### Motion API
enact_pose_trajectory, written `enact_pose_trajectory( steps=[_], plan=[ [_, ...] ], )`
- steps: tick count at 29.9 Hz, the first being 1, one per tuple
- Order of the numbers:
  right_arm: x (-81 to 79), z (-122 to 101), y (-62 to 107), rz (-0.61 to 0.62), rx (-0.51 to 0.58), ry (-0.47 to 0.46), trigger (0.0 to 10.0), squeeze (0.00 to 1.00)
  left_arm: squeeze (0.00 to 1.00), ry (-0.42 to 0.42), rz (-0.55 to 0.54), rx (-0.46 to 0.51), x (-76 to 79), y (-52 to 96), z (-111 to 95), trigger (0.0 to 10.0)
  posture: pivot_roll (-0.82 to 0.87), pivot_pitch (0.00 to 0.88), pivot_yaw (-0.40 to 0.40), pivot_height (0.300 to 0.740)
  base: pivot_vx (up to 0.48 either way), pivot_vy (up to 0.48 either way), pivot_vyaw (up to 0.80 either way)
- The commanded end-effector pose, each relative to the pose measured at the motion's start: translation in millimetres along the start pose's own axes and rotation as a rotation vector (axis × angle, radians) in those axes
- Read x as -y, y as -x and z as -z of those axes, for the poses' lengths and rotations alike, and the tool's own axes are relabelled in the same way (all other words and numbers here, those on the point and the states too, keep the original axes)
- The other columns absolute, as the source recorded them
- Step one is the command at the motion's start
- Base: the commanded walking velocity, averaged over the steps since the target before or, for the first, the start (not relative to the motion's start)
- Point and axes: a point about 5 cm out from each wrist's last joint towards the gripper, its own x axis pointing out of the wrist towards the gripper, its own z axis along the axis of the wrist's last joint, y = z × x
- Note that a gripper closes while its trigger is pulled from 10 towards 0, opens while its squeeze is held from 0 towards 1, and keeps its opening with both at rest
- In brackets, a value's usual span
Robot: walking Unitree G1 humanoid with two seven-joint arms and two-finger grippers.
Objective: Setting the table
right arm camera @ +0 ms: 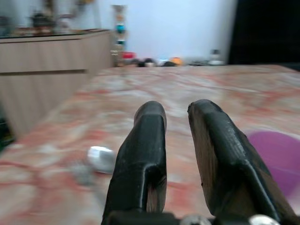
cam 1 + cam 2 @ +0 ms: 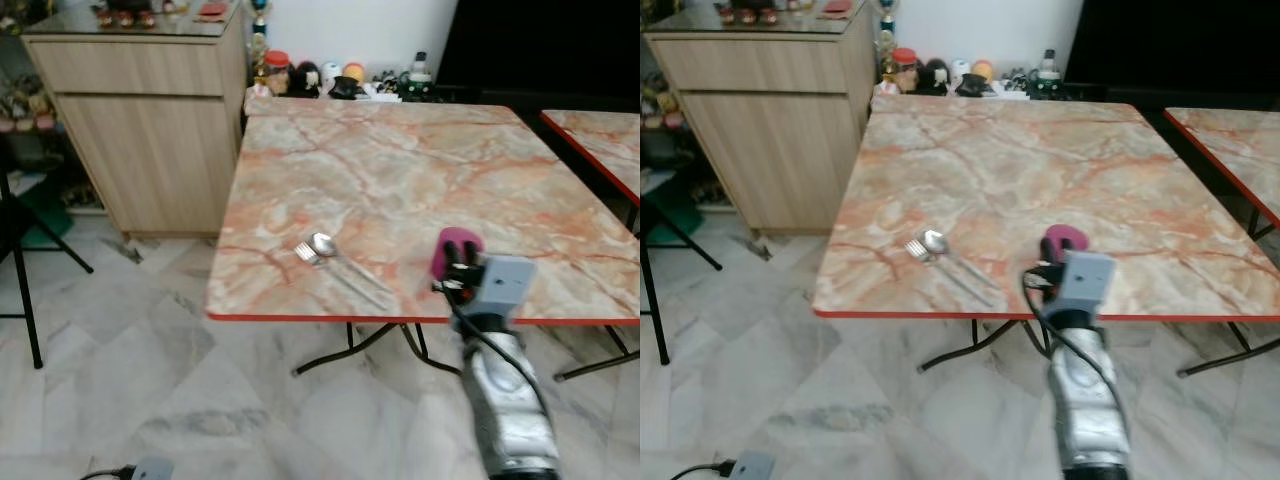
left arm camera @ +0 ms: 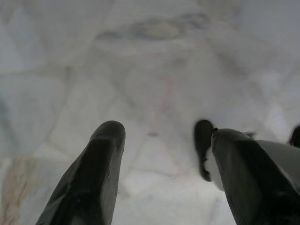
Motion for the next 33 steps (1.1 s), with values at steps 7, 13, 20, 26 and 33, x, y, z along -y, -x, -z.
enact_pose_trajectory(
  steps=[7,13,20,26,33],
  plan=[
    [10.5,-0.5,1.8,0.031,0.002,0.011,10.0,0.0,0.0,0.01,0.026,-0.023,8.4,1.3,8.6,10.0,0.0,0.113,-0.007,0.74,0.0,0.0,0.0],
    [9.5,-0.2,1.8,0.029,0.002,0.009,10.0,0.0,0.0,0.006,0.029,-0.021,8.4,1.3,8.2,10.0,0.0,0.113,-0.004,0.74,0.0,0.0,0.0],
    [9.5,4.1,4.0,0.018,-0.012,0.027,10.0,0.0,0.0,0.005,0.033,-0.018,8.3,0.9,6.6,10.0,0.0,0.114,-0.002,0.74,0.189,0.0,0.0],
    [7.1,2.4,4.4,0.004,-0.004,0.033,10.0,0.0,0.0,0.003,0.033,-0.017,7.9,0.8,6.1,10.0,-0.01,0.117,-0.001,0.74,0.291,0.0,0.5],
    [6.5,5.2,5.7,-0.002,-0.016,0.022,10.0,0.0,0.0,0.002,0.037,-0.015,9.0,0.5,5.5,10.0,-0.01,0.117,0.0,0.74,0.32,0.0,0.52]
  ],
)
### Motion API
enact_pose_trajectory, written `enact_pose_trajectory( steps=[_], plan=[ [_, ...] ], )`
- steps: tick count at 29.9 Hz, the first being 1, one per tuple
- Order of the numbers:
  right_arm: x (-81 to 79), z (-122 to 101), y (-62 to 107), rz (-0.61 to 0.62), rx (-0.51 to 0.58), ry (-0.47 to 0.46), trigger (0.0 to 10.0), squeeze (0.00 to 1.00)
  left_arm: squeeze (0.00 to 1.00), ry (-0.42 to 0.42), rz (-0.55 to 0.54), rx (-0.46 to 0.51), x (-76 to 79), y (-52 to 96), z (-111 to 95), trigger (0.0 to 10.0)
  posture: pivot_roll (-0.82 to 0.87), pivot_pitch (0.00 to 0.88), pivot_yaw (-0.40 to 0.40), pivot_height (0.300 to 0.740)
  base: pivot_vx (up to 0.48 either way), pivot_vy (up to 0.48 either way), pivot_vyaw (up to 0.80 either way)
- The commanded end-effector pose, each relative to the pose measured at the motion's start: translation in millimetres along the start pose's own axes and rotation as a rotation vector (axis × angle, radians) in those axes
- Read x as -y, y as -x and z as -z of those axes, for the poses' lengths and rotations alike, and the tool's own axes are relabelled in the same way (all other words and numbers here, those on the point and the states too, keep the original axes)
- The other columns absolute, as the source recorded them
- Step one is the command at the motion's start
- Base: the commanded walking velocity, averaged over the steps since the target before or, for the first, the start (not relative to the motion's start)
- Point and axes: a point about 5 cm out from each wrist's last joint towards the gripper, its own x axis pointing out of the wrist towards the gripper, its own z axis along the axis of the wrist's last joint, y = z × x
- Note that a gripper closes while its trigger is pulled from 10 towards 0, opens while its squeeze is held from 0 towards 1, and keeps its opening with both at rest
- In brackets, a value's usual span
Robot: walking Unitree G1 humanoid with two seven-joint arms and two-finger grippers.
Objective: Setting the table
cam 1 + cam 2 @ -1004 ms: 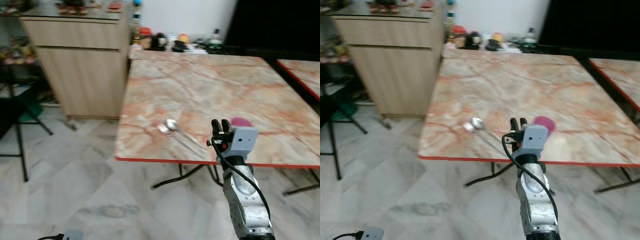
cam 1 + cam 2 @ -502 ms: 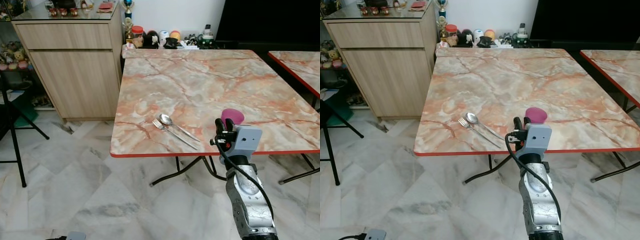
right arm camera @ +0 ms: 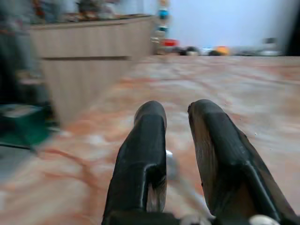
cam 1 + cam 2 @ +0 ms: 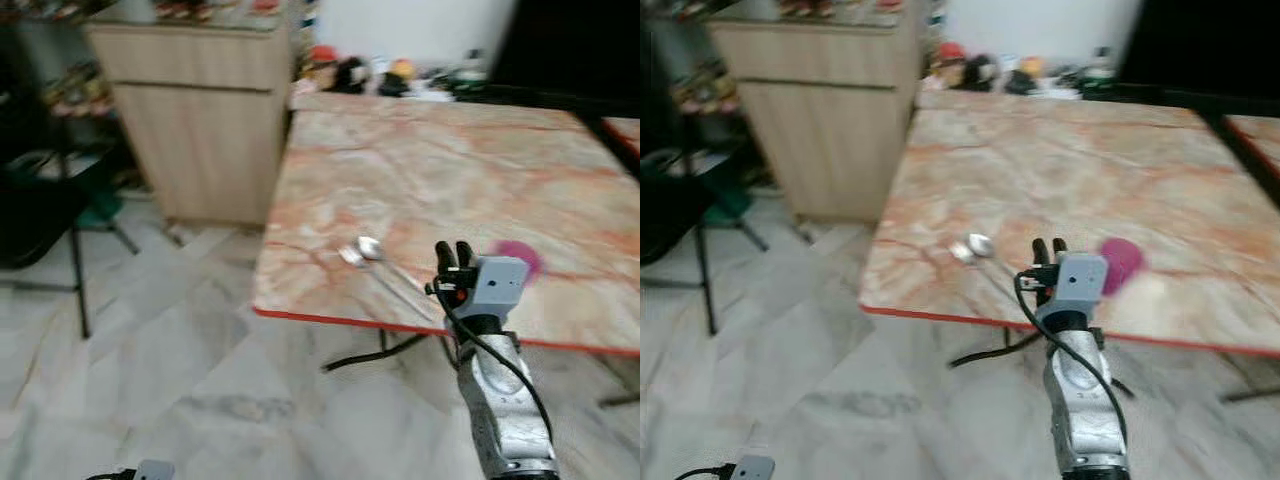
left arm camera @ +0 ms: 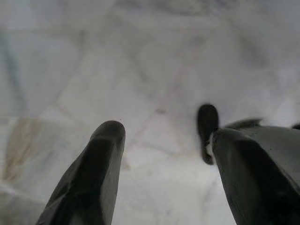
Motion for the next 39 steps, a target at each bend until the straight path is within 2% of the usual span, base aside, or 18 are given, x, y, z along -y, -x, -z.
enact_pose_trajectory(
  steps=[1,8,14,17,20,27,28,31,35,36,37,38,39],
  plan=[
    [12.5,0,2.9,0.031,-0.002,0.008,10.0,0.0,0.0,-0.003,0.02,0.005,5.2,-0.9,-1,10.0,-0.01,0.117,0.0,0.74,0.322,0.0,0.0],
    [4.8,0,4.1,-0.035,0.004,0.036,10.0,0.0,0.0,-0.007,0.015,0.008,5.0,-1.0,-2,10.0,-0.01,0.117,-0.001,0.74,0.317,0.0,0.0],
    [-4.7,1,6.4,-0.094,0.003,0.043,10.0,0.0,0.0,-0.014,0.026,0.001,7.3,-1.4,-2,10.0,-0.01,0.118,0.0,0.74,0.0,0.0,0.8],
    [-4.8,3,6.4,-0.096,-0.009,0.039,10.0,0.0,0.0,-0.01,0.032,0.002,8.5,-1.6,-2,10.0,-0.01,0.118,-0.001,0.74,0.0,0.0,0.77],
    [-1.9,5,6.3,-0.075,-0.029,0.01,10.0,0.0,0.0,-0.009,0.033,0.002,9.0,-1.6,-2,10.0,-0.01,0.117,-0.001,0.74,0.0,0.0,0.0],
    [1.3,15,8.8,-0.082,-0.091,0.027,10.0,0.0,0.0,-0.004,0.034,-0.007,7.2,-0.8,0,10.0,-0.01,0.121,-0.001,0.74,0.0,0.0,0.0],
    [0.8,21,10.5,-0.093,-0.126,0.014,10.0,1.0,0.0,-0.003,0.035,-0.009,6.8,-0.6,1,10.0,-0.01,0.121,-0.001,0.74,0.0,0.0,0.0],
    [-1.3,25,12.3,-0.122,-0.163,0.018,10.0,1.0,0.0,-0.003,0.037,-0.011,6.9,-0.5,1,10.0,-0.01,0.121,-0.001,0.74,0.0,0.0,0.0],
    [-3.2,35,15.6,-0.144,-0.249,0.071,10.0,1.0,0.0,-0.003,0.039,-0.015,7.1,-0.4,2,10.0,-0.01,0.123,0.0,0.74,0.0,0.0,0.0],
    [-5.1,37,16.9,-0.162,-0.264,0.021,10.0,1.0,0.0,-0.003,0.04,-0.016,7.1,-0.3,3,10.0,-0.01,0.124,0.0,0.74,0.0,0.0,0.0],
    [-6.1,37,17.5,-0.174,-0.27,0.011,10.0,1.0,0.0,-0.004,0.041,-0.017,7.1,-0.2,3,10.0,-0.01,0.125,0.001,0.74,0.0,0.0,0.0],
    [-6.5,39,19.0,-0.192,-0.289,0.026,10.0,0.68,0.0,-0.004,0.042,-0.018,7.2,-0.1,3,10.0,-0.01,0.125,0.001,0.74,0.0,0.0,0.0],
    [-6.1,42,20.1,-0.199,-0.307,0.035,10.0,0.28,0.0,-0.002,0.044,-0.019,7.4,-0.1,4,10.0,-0.01,0.125,0.0,0.74,0.0,0.0,0.0]
  ],
)
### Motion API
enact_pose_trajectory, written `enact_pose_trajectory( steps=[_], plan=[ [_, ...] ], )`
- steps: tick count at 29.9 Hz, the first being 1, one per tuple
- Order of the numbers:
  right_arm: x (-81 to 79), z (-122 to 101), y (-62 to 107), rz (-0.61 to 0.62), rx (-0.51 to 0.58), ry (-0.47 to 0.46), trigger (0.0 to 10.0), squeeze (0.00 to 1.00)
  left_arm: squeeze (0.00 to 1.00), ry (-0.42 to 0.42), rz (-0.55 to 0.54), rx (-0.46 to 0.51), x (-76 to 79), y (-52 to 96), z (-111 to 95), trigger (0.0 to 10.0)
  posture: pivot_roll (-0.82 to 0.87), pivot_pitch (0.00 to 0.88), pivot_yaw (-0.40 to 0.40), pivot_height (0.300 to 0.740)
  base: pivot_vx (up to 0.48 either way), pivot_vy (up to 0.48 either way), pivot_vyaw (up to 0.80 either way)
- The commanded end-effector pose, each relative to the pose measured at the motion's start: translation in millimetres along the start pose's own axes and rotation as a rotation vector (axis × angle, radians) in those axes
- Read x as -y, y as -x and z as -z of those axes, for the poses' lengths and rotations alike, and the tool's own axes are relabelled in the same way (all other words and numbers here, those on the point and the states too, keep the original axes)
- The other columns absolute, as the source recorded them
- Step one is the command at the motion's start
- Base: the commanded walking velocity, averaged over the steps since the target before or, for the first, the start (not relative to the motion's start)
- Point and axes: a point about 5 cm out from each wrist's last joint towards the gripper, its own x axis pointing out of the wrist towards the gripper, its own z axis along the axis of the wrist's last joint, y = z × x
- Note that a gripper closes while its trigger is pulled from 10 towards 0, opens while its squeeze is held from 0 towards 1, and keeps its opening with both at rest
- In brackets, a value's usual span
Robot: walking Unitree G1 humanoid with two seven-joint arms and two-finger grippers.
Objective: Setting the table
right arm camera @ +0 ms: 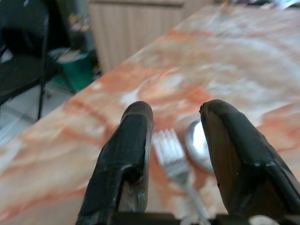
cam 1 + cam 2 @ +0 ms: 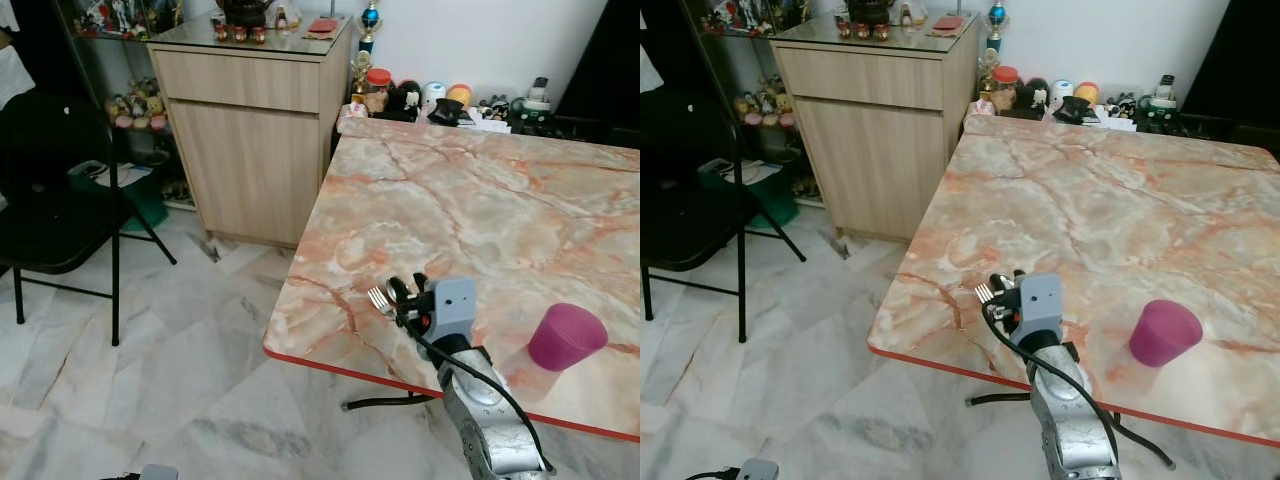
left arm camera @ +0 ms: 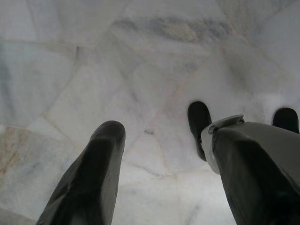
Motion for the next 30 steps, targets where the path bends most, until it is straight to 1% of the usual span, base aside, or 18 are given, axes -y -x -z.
enact_pose_trajectory(
  steps=[1,3,5,9,10,12,14,15,19,22,23,24,27,28,29,30],
  plan=[
    [1.1,10,2.6,-0.014,-0.06,0.014,10.0,0.0,0.0,0.003,0.003,-0.026,-1.6,1.6,6,10.0,-0.01,0.125,0.0,0.74,0.0,0.0,0.0],
    [3.0,12,2.8,-0.009,-0.075,0.038,10.0,0.0,0.0,0.001,0.004,-0.027,-1.4,1.7,7,10.0,-0.01,0.126,-0.001,0.74,0.0,0.0,0.0],
    [6.2,16,2.7,-0.023,-0.102,0.018,10.0,0.0,0.0,0.004,0.005,-0.03,-0.9,1.8,7,10.0,-0.01,0.126,-0.001,0.74,0.0,0.0,0.0],
    [9.1,18,1.0,-0.065,-0.143,0.027,10.0,0.0,0.0,0.006,0.006,-0.038,-0.8,2.4,10,10.0,-0.01,0.125,-0.003,0.74,0.0,0.0,0.0],
    [10.3,17,0.4,-0.069,-0.146,0.033,10.0,0.0,0.0,0.008,0.005,-0.041,-1.3,2.8,11,10.0,-0.01,0.125,-0.003,0.74,0.0,0.0,0.0],
    [12.8,15,-1.3,-0.088,-0.146,0.006,10.0,0.0,0.0,0.009,0.003,-0.049,-3.3,3.9,14,10.0,-0.01,0.125,-0.003,0.74,0.0,0.0,0.0],
    [15.0,12,-2.3,-0.114,-0.143,0.003,10.0,0.0,0.0,0.01,0.002,-0.057,-6.1,5.6,18,10.0,-0.01,0.126,-0.003,0.74,0.0,0.0,0.0],
    [16.0,12,-2.5,-0.116,-0.144,0.008,10.0,0.0,0.0,0.011,0.001,-0.059,-7.0,6.0,18,10.0,-0.01,0.126,-0.003,0.74,0.0,0.0,0.0],
    [21.1,12,-3.7,-0.127,-0.149,-0.02,10.0,0.0,0.0,0.01,-0.001,-0.068,-10.6,7.7,22,10.0,-0.01,0.126,-0.003,0.74,0.0,0.0,0.0],
    [23.4,13,-3.5,-0.175,-0.167,-0.028,10.0,0.0,0.0,0.014,-0.003,-0.073,-13.6,8.9,24,10.0,-0.01,0.126,-0.002,0.74,0.0,0.0,0.0],
    [26.2,14,-3.7,-0.172,-0.178,-0.01,10.0,0.0,0.0,0.014,-0.004,-0.075,-14.5,9.2,24,10.0,-0.01,0.126,-0.002,0.74,0.0,0.0,0.0],
    [29.2,14,-4.9,-0.168,-0.188,-0.026,10.0,0.0,0.0,0.015,-0.004,-0.076,-15.4,9.5,24,10.0,-0.01,0.128,-0.001,0.74,0.0,0.0,0.0],
    [28.8,10,-6.8,-0.203,-0.175,-0.027,10.0,0.0,0.0,0.015,-0.003,-0.077,-15.8,9.6,24,10.0,-0.01,0.128,0.0,0.74,0.0,0.0,0.0],
    [28.2,9,-7.4,-0.212,-0.175,-0.03,10.0,0.15,0.0,0.015,-0.002,-0.077,-15.9,9.6,24,10.0,-0.01,0.128,0.0,0.74,0.0,0.0,0.0],
    [27.9,9,-7.7,-0.217,-0.175,-0.032,10.0,0.15,0.0,0.015,-0.002,-0.078,-15.9,9.6,24,10.0,-0.01,0.128,0.0,0.74,0.0,0.0,0.0],
    [27.8,8,-9.1,-0.225,-0.178,-0.023,10.0,0.68,0.0,0.015,0.0,-0.077,-15.8,9.5,24,10.0,-0.01,0.128,0.0,0.74,0.0,0.0,0.0]
  ],
)
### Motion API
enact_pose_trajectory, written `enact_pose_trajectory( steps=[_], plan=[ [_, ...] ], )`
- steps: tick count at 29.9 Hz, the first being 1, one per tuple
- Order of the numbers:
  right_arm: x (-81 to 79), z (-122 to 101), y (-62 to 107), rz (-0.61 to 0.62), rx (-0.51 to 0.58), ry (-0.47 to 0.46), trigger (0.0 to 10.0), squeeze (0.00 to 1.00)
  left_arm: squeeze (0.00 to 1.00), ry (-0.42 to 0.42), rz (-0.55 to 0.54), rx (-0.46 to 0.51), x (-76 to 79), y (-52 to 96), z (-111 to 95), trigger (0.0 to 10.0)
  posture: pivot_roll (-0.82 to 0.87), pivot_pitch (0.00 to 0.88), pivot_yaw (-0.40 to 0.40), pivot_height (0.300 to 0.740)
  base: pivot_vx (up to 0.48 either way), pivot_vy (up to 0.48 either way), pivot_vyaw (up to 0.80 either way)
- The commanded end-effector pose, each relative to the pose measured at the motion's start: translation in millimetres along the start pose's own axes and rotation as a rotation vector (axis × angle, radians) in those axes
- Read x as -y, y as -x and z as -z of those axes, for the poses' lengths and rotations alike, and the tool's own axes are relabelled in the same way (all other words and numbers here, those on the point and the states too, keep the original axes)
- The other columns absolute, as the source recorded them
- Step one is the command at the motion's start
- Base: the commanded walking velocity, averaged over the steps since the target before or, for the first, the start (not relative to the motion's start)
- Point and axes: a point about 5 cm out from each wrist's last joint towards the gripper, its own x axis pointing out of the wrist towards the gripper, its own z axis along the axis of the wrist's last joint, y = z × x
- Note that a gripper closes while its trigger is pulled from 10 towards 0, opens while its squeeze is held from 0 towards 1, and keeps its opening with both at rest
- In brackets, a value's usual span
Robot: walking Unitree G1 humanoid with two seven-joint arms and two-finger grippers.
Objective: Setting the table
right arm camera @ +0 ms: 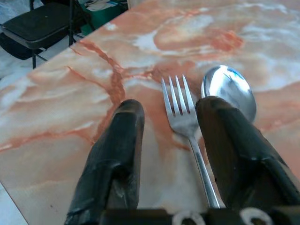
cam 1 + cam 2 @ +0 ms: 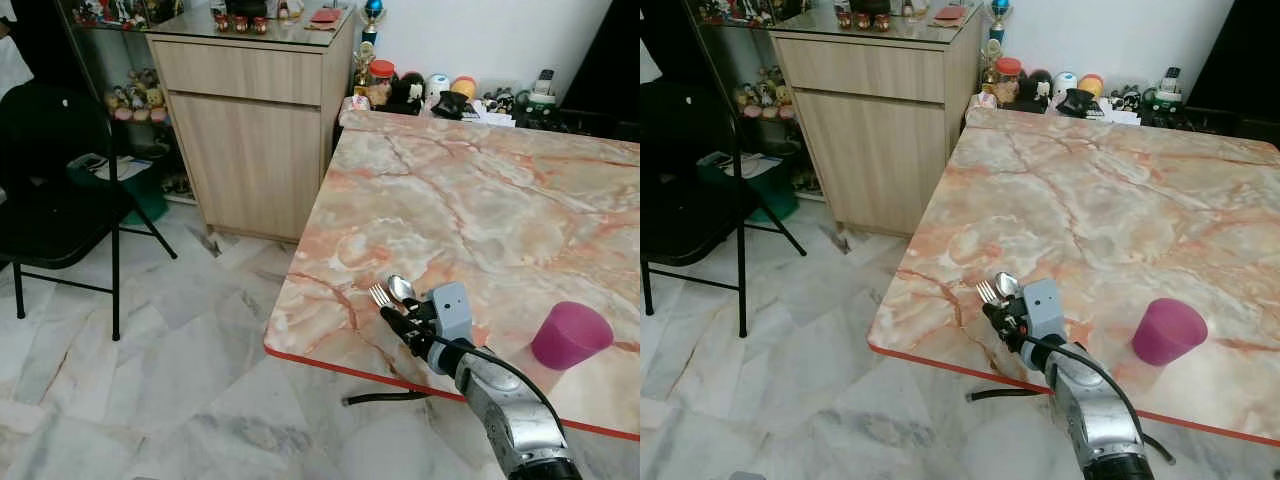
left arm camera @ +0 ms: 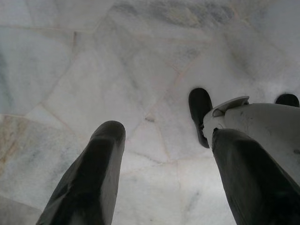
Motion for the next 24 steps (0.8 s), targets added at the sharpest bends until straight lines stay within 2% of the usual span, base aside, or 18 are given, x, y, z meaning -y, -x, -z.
enact_pose_trajectory(
  steps=[1,2,3,4,5,20,24],
  plan=[
    [2.8,-1,-0.7,-0.006,-0.008,-0.004,10.0,0.68,0.0,0.009,-0.006,-0.038,-4.1,2.7,9,10.0,-0.01,0.128,0.0,0.74,0.0,0.0,0.0],
    [3.6,-2,-1.2,-0.003,-0.009,-0.001,10.0,0.64,0.0,0.009,-0.005,-0.038,-4.0,2.6,9,10.0,-0.01,0.128,0.0,0.74,0.0,0.0,0.0],
    [5.5,-2,-2.0,0.006,-0.012,0.0,10.0,0.45,0.0,0.01,-0.004,-0.038,-3.8,2.5,9,10.0,-0.01,0.125,-0.003,0.74,0.0,0.0,0.0],
    [6.8,-3,-2.3,0.011,-0.015,0.001,10.0,0.45,0.0,0.011,-0.004,-0.038,-3.7,2.3,8,10.0,-0.01,0.126,-0.003,0.74,0.0,0.0,0.0],
    [8.1,-3,-2.4,0.016,-0.018,-0.003,10.0,0.0,0.0,0.012,-0.003,-0.038,-3.6,2.2,8,10.0,-0.01,0.126,-0.003,0.74,0.0,0.0,0.0],
    [9.2,7,-1.4,-0.012,-0.076,0.009,10.0,0.0,0.0,0.019,-0.007,-0.046,-5.4,3.1,10,10.0,0.0,0.111,-0.003,0.74,0.0,0.0,0.0],
    [10.9,11,-0.9,-0.004,-0.108,0.046,10.0,0.0,0.0,0.016,-0.005,-0.046,-4.9,3.0,10,10.0,-0.01,0.107,-0.002,0.74,0.0,0.0,0.0]
  ],
)
